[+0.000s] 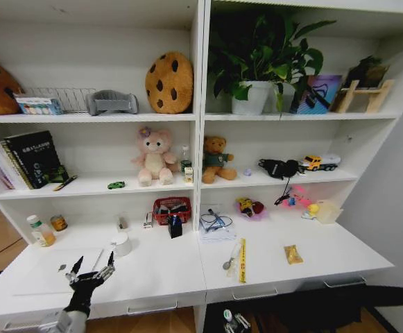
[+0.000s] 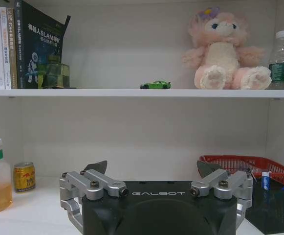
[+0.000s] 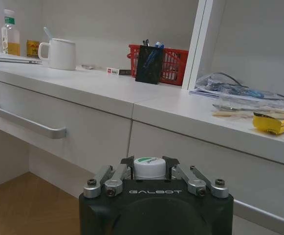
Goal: Organize the objects on the table.
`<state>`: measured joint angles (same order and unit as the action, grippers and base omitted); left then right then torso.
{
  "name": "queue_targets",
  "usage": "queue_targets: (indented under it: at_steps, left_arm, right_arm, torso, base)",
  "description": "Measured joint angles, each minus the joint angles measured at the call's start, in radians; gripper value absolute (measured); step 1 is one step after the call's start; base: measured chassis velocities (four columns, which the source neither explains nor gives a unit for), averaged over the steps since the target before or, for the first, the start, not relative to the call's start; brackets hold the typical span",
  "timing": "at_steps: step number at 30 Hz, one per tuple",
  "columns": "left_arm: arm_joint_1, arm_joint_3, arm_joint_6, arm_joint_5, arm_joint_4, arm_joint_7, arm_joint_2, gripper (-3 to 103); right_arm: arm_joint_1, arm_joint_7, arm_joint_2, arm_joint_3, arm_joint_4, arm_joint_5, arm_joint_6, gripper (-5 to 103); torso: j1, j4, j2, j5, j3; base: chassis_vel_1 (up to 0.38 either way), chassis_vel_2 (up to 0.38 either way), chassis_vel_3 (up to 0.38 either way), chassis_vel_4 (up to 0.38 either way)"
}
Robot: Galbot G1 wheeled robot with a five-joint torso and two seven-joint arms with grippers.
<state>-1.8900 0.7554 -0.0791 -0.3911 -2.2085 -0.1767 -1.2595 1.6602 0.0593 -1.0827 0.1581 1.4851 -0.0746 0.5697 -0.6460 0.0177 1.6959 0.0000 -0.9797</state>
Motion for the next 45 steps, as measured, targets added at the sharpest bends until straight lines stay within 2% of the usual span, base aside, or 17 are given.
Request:
queue_targets:
  at_steps: [11,21,26,38,40,45]
  left_arm:
    - [0.0,0.008,0.001,-0.006,0.005,0.0,0.0,100]
    - [-0.001,0.01,0.001,-0.008,0.01,0.0,0.001,100]
    - [-0.002,0.01,0.002,-0.007,0.012,-0.002,0.005,100]
    - [0.002,0.006,0.007,-0.005,0.019,-0.009,0.014,100]
    - [0.002,0.008,0.008,-0.006,0.019,-0.01,0.016,100]
    - [-0.001,0.008,0.009,-0.007,0.019,-0.011,0.017,100]
  right_arm:
    - [-0.027,0.013,-0.055,-0.001,-0.1,0.027,0.026,30]
    - [-0.119,0.026,-0.131,0.01,-0.298,0.032,0.065,30]
    - [-0.198,0.038,-0.172,0.018,-0.44,0.036,0.092,30]
    - [-0.337,0.044,-0.226,0.019,-0.634,0.038,0.106,30]
    - [-0.414,0.051,-0.247,0.022,-0.759,0.053,0.131,30]
    - [-0.527,0.057,-0.275,0.033,-0.913,0.066,0.166,30]
  torso:
    - [0.0,0.0001,0.0,0.0,0.0]
    - [0.0,0.0,0.0,-0.0001,0.0]
    - [0.0,0.0001,0.0,0.0,0.0]
    - [0.0,0.0,0.0,-0.0001,0.0]
    - [0.0,0.0001,0.0,-0.0001,0.0]
    - [0.0,-0.0001,0.0,-0.0001,0.0]
  base:
    - [0.0,0.0,0.0,0.0]
    - [0.0,0.0,0.0,0.0]
    - [0.0,0.0,0.0,0.0]
    - [0.0,0.0,0.0,0.0]
    - [0.0,0.0,0.0,0.0]
    - [0.0,0.0,0.0,0.0]
